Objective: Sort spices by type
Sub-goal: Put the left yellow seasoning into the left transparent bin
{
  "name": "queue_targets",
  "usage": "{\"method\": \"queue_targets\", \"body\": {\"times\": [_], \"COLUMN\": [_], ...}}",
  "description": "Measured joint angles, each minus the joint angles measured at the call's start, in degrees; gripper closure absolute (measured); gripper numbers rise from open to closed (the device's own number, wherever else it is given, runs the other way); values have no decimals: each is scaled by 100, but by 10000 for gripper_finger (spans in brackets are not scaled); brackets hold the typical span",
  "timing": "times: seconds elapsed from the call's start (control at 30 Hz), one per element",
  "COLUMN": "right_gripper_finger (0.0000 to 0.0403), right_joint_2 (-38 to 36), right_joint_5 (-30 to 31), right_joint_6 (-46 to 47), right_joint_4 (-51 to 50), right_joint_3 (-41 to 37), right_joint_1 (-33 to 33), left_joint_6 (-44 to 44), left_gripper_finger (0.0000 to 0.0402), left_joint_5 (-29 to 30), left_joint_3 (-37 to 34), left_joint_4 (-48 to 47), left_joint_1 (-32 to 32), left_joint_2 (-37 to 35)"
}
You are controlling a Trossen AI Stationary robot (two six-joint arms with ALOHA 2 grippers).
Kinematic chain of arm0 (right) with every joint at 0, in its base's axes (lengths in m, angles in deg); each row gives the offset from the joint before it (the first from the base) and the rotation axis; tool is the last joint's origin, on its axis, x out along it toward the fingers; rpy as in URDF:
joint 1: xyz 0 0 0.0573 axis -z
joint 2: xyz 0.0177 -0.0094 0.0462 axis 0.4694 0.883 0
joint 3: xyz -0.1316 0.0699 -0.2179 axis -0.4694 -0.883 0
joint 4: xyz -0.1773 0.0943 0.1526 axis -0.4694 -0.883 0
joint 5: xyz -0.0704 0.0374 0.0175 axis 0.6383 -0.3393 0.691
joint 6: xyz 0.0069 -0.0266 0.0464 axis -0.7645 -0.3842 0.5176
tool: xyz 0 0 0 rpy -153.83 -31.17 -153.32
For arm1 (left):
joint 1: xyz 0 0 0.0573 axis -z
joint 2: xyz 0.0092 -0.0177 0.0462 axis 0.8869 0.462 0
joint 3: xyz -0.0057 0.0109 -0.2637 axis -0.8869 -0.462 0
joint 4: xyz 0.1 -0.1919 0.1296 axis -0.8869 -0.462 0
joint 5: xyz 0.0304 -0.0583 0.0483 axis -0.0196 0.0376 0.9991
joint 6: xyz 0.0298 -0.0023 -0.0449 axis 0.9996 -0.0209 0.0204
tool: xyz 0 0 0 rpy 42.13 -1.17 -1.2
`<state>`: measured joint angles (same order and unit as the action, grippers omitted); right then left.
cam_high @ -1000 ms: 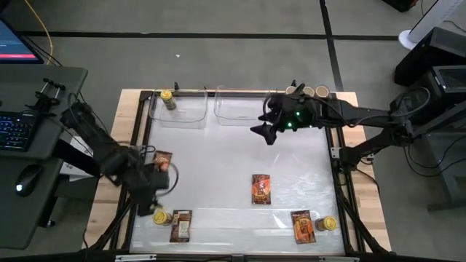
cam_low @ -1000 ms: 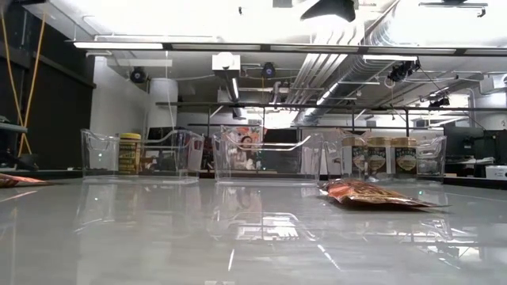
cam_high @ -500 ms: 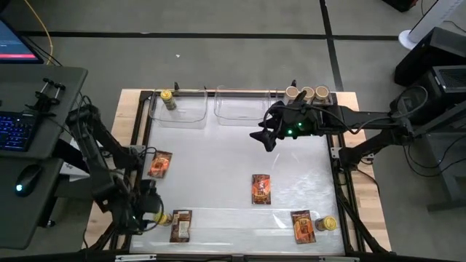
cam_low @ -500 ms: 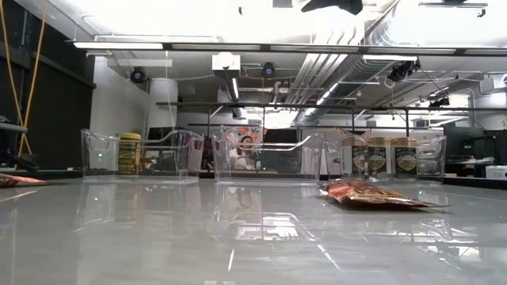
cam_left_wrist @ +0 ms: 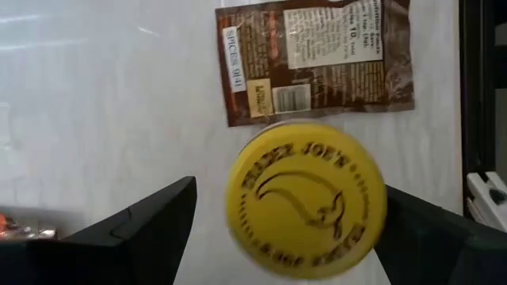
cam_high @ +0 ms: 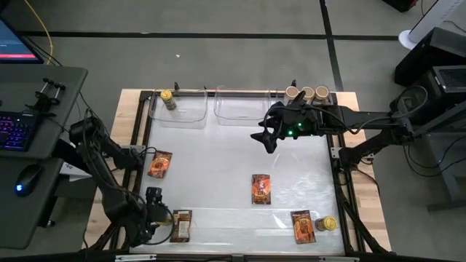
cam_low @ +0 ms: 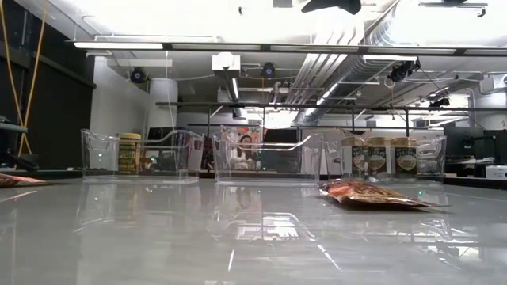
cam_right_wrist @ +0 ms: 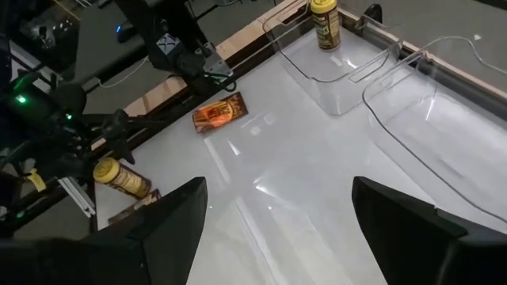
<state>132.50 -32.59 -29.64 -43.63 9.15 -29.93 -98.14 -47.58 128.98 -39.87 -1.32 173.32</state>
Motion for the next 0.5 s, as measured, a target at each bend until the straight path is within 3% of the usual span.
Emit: {"method": "queue_targets", "body": {"times": [0.23,0.33,0.43,0.5], "right_gripper_finger": [96,96,96,96], "right_joint_2": [0,0,0,0], "right_joint_5": [-4,-4,-4,-3], "right_joint_6": [-123,-139,-301,-456], "right_joint_4": [-99,-192,-283,-328], "right_joint_3": [0,0,0,0], "right_joint_1": [2,2,2,2], "left_joint_6": [-319,-589,-738,-774], "left_gripper_finger": [86,131,206,215], "left_joint_5": [-6,26,-118,-302], "left_joint_3": [0,0,3,3], "left_joint_4": [343,344,345,339], "left_joint_1": [-80,-166,-247,-359], "left_joint_2": [208,205,201,140]}}
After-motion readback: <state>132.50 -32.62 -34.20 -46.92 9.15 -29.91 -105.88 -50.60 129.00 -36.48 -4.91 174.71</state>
